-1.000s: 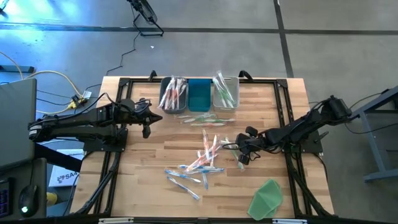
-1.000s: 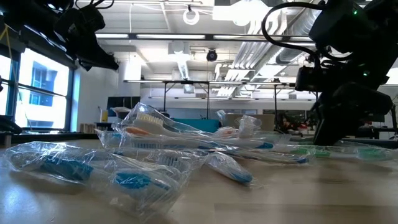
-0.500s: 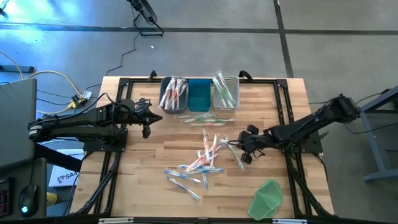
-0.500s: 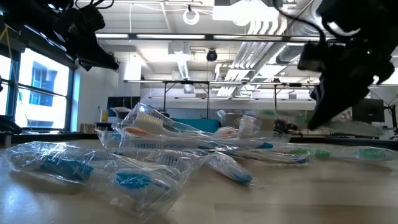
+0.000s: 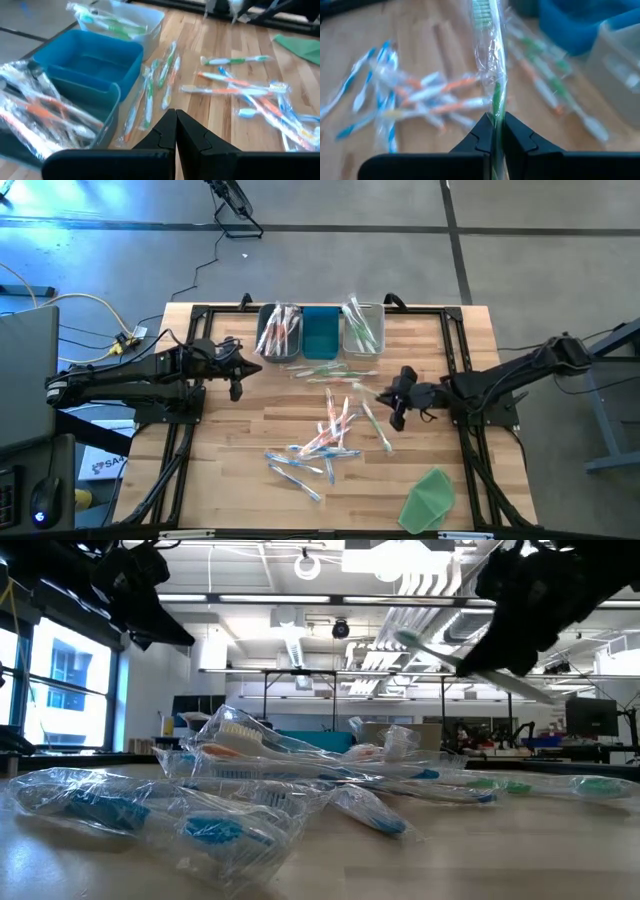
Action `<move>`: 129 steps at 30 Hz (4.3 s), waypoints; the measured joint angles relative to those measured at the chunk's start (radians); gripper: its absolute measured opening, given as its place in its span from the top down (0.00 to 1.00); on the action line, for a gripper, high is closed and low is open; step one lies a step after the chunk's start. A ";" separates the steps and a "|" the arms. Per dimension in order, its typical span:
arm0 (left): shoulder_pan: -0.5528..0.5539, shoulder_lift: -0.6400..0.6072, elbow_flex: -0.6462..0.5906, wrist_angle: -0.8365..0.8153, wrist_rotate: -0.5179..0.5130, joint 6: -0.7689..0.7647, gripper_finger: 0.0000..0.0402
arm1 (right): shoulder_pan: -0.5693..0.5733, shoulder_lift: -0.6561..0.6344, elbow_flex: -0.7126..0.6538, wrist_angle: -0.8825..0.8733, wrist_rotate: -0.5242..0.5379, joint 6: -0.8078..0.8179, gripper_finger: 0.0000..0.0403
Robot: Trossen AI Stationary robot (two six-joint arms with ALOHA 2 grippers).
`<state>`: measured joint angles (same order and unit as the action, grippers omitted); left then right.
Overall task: Pick & Place Toothbrushes
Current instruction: Put the green toothbrush into the white bin, then put the orange toothbrush into the dark blue bin
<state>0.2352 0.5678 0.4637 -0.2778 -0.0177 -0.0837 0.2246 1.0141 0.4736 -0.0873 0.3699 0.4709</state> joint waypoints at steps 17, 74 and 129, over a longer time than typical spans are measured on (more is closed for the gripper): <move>0.000 0.000 0.000 -0.002 -0.004 0.053 1.00 | -0.381 0.047 0.000 0.468 0.068 -0.186 0.97; 0.000 0.000 0.000 -0.005 -0.055 0.052 1.00 | -0.729 0.567 0.191 0.578 -0.032 -0.187 0.61; 0.000 0.000 0.000 -0.055 -0.055 0.052 1.00 | -0.691 0.043 -0.154 0.804 -0.382 -0.211 1.00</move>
<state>0.2352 0.5674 0.4634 -0.3325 -0.0728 -0.0315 -0.4664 1.0573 0.3193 0.7166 -0.0124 0.2602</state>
